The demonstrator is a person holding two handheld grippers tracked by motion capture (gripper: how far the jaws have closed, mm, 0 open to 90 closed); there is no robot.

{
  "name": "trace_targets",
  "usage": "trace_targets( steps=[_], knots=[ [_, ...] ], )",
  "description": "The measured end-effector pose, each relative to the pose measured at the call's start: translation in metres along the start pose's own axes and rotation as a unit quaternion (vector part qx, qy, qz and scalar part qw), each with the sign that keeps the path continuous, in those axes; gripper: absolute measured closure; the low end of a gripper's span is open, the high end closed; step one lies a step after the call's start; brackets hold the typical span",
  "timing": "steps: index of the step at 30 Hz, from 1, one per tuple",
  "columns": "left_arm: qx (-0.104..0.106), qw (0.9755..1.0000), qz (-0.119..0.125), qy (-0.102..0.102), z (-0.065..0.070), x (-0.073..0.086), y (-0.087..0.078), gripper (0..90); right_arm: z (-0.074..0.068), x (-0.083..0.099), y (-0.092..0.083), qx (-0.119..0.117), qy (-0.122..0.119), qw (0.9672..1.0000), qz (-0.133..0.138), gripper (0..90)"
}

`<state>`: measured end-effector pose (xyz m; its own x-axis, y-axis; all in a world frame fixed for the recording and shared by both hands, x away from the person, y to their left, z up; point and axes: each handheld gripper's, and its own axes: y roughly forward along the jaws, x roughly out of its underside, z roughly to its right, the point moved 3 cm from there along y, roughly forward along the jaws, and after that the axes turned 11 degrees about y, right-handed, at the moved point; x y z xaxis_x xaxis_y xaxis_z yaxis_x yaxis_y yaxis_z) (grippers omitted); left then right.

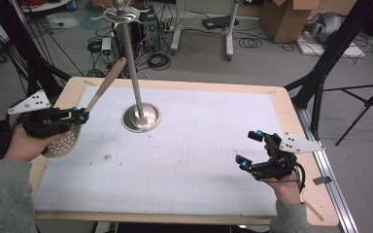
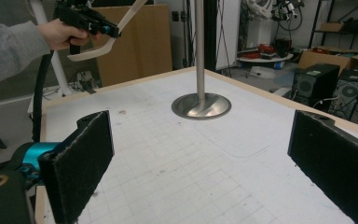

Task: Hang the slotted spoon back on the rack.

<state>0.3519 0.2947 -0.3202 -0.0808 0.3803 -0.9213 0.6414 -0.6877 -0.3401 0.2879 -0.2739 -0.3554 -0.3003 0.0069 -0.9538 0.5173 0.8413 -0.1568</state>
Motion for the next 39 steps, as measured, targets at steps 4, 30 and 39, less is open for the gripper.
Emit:
trace_targets(
  steps=[4, 30, 39],
  knots=[
    [-0.005, 0.9999, 0.007, -0.007, -0.005, -0.002, -0.004, 77.8, 0.0, 0.0, 0.0, -0.001, 0.001, 1.0, 0.0, 5.6],
    [-0.011, 0.9987, 0.042, -0.026, -0.03, -0.008, -0.029, 77.9, 0.0, 0.0, 0.0, -0.003, 0.004, 1.0, 0.001, 5.6],
    [-0.005, 0.9985, 0.048, -0.027, -0.037, -0.018, -0.036, 77.9, 0.001, 0.0, -0.001, -0.002, 0.004, 1.0, 0.002, 5.6]
  ],
)
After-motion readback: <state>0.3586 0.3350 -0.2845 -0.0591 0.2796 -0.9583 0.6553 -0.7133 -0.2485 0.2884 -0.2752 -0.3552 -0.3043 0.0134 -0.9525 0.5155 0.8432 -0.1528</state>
